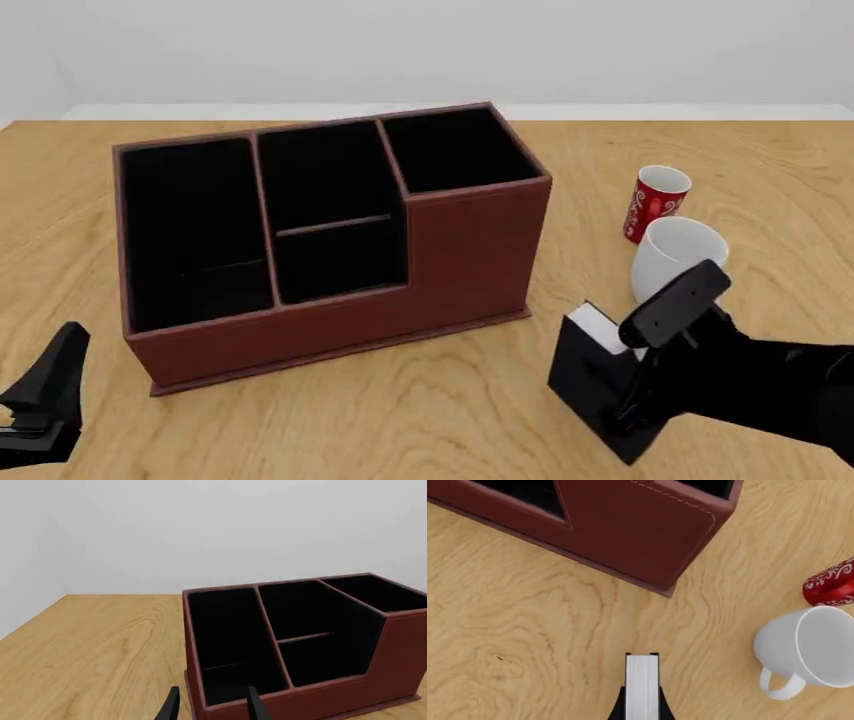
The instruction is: Pick up the book and place it in the right compartment of the caddy.
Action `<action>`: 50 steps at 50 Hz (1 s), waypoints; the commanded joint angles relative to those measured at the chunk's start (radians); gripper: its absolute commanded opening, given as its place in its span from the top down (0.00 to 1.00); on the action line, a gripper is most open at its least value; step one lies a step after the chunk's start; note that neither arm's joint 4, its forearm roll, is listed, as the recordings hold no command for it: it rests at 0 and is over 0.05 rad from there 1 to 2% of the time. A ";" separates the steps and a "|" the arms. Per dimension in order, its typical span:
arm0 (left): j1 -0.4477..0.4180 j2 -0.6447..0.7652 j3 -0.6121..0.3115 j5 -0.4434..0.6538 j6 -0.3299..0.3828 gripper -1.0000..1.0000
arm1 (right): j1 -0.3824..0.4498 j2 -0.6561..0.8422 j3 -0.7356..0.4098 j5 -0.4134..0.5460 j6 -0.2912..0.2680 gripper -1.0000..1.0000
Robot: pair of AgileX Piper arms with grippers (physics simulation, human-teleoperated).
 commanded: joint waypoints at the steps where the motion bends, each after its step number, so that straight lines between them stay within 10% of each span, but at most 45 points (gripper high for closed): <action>1: 0.000 0.000 0.000 0.000 0.000 0.00 | 0.011 -0.089 -0.046 0.119 0.044 1.00; 50: 0.000 0.000 0.000 0.000 0.000 0.00 | 0.013 0.029 -0.827 0.623 -0.089 1.00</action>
